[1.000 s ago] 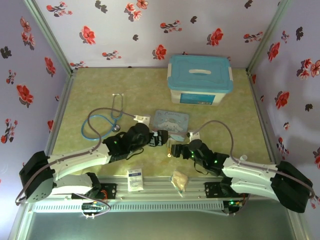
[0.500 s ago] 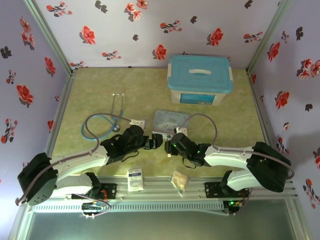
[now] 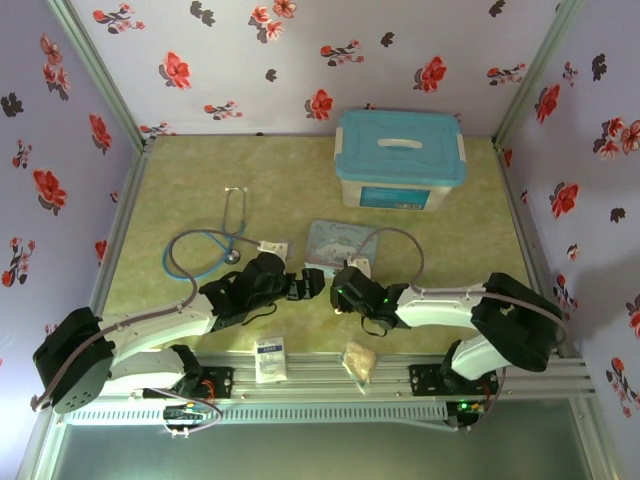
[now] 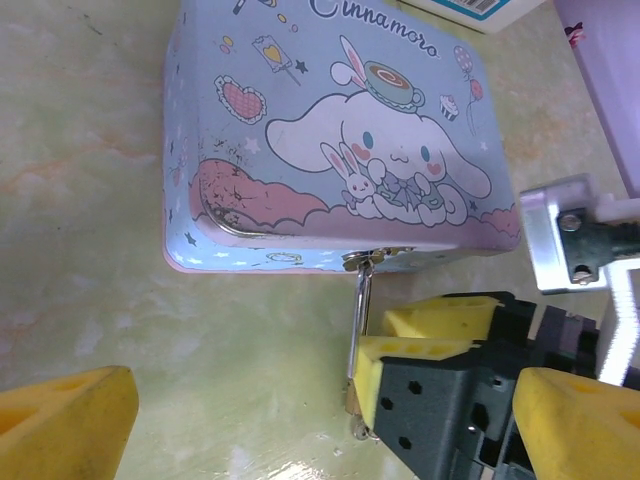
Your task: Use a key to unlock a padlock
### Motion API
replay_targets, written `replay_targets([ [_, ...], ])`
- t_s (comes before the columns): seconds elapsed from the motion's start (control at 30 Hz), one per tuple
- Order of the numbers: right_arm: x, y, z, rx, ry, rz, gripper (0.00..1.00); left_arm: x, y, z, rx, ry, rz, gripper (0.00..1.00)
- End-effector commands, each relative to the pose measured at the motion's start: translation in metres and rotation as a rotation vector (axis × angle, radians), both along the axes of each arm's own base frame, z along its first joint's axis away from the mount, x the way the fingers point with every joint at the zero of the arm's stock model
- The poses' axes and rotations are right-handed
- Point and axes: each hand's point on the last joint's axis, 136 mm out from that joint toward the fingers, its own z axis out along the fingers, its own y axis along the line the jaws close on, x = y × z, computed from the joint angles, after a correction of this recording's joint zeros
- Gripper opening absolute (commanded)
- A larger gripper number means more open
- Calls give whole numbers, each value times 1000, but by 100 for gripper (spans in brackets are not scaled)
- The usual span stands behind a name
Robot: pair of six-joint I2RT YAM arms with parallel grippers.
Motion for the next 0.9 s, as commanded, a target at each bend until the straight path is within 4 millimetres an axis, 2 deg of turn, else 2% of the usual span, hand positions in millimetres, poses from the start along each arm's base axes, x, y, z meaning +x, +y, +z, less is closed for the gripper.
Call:
replay_targets([
  [0.0,-2,3,-3,-23,18,-6,39,-1,0,2,-29,-1,3,97],
  [0.07,-4,2,-5,-36,24,-4,33,-1,1,0,-29,2,4,97],
  [0.13,-6,-1,-7,-44,27,-15,33,-2,1,-1,-30,4,5,97],
  [0.3,-11,-7,-13,-23,45,-33,34,1,2,1,-26,-11,4,97],
  [0.47,-15,-8,-8,15,50,-37,40,7,2,8,-21,-31,5,97],
  [0.67,-19,-11,-14,13,61,-41,36,12,2,13,-13,-50,5,98],
  [0.77,-20,-11,-18,4,73,-43,42,19,5,17,5,-61,11,98],
  [0.87,-22,-13,-21,-32,77,-48,43,30,11,24,28,-78,30,98],
])
